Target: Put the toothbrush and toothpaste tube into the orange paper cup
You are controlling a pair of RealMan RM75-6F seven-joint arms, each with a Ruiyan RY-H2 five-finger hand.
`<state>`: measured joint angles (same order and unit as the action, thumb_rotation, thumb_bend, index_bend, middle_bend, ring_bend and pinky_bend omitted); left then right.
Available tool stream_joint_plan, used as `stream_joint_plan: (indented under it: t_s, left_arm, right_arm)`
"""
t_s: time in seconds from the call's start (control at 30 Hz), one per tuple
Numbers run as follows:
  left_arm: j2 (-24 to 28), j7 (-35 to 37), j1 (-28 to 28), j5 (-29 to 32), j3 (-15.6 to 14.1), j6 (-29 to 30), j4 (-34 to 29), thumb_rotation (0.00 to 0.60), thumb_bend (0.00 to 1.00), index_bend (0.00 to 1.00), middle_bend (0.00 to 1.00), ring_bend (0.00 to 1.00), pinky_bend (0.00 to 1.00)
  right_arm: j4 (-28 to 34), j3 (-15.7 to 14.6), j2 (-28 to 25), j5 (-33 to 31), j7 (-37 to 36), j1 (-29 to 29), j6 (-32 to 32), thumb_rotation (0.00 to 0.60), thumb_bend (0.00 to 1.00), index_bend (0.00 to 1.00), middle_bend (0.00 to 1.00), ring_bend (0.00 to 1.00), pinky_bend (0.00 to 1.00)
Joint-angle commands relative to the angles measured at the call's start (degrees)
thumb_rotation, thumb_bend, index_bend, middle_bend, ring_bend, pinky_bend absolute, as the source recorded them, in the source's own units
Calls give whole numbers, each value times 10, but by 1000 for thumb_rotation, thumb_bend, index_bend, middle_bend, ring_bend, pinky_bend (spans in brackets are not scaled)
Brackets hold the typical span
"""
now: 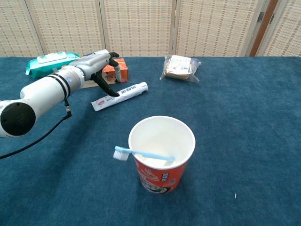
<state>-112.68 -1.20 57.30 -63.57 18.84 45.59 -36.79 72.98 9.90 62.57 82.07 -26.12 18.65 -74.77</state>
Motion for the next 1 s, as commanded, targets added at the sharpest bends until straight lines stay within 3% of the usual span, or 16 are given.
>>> stream_joint_plan:
  t_s: [0.03, 0.27, 1.0]
  left_arm:
    - [-2, 0, -1, -2, -1, -1, -2, 600, 0, 369, 0, 0, 0]
    - [-10, -19, -1, -2, -7, -13, 7, 600, 0, 144, 0, 0, 0]
    - [-40, -33, -5, -33, -21, 8, 89, 600, 0, 25, 0, 0, 0]
  right_arm:
    - [0, 0, 0, 0, 0, -1, -1, 600, 93, 382, 8, 0, 196]
    - [0, 0, 0, 0, 0, -3, -3, 600, 93, 382, 8, 0, 196]
    - [0, 0, 1, 1, -3, -8, -6, 600, 93, 382, 8, 0, 196]
